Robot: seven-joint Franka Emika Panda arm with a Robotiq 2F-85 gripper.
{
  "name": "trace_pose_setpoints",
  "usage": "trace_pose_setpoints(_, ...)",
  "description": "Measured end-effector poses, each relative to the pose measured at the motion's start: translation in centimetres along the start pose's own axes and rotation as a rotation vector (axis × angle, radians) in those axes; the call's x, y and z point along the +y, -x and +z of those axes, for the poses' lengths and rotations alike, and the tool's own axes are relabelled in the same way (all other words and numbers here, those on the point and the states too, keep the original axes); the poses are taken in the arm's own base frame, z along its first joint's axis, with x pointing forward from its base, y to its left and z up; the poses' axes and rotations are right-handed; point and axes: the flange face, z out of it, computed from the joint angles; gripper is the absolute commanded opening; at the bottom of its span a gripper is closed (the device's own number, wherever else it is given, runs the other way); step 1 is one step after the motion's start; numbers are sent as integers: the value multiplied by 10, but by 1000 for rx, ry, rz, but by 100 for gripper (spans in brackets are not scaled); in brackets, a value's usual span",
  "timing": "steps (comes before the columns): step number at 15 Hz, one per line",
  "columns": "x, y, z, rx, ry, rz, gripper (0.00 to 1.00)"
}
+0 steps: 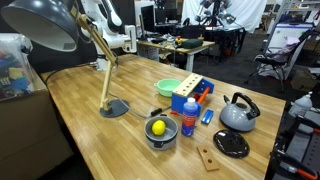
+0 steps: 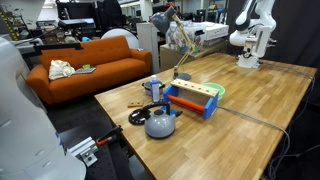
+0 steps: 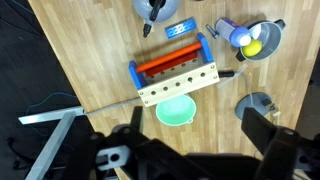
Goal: Take the toy lemon and place it on table
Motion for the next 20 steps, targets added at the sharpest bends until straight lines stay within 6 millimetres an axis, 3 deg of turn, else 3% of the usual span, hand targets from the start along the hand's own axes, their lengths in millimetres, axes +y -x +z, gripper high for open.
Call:
trace_pose_setpoints(4,0,-2,3,-1,2,-2,100)
trace_pose_setpoints(6,-5,-7,15,-16,5,-10,100)
trace_pose_setpoints(13,-61,-44,61,-48,48,-99,100)
trace_pose_setpoints(20,-63,-50,61,-47,49,-98,100)
